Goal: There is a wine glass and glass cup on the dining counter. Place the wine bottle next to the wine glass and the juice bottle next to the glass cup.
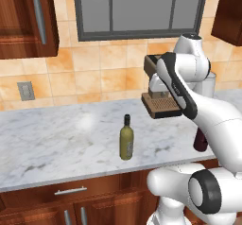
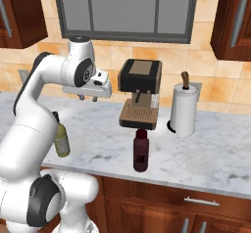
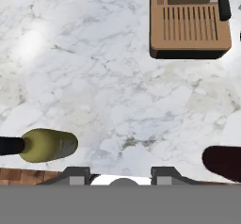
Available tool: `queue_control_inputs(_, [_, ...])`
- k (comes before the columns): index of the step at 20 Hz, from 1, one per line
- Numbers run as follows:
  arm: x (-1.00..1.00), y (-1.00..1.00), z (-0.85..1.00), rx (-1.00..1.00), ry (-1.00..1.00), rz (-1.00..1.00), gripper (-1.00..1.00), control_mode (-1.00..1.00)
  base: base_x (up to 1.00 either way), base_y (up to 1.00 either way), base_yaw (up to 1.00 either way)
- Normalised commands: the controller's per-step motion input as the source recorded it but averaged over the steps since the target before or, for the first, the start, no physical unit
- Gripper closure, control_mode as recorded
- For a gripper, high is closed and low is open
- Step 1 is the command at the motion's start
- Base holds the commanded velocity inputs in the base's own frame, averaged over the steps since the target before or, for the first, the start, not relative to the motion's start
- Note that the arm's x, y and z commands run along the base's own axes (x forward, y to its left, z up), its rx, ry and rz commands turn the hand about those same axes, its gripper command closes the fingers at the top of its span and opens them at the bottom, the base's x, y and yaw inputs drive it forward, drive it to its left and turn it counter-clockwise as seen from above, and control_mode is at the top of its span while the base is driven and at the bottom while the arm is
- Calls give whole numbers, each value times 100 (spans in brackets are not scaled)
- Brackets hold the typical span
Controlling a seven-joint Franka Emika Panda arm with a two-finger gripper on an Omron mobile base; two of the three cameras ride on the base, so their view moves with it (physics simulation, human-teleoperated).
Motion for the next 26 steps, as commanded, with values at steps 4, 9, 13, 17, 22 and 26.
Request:
queue_control_inputs(4, [-6, 0, -1, 0, 0, 0, -100, -100, 0, 0, 0])
queue_control_inputs(9, [-15, 7, -7, 4, 0, 0, -100, -100, 0, 0, 0])
queue_control_inputs(13, [-24, 10, -14, 12, 0, 2, -100, -100, 0, 0, 0])
queue_control_inputs(17, [-20, 8, -16, 7, 0, 7, -100, -100, 0, 0, 0])
queue_control_inputs(22, [-18, 7, -15, 2, 0, 8, -100, -100, 0, 0, 0])
queue_control_inputs(26, [-3, 13, -12, 0, 0, 20, -100, -100, 0, 0, 0])
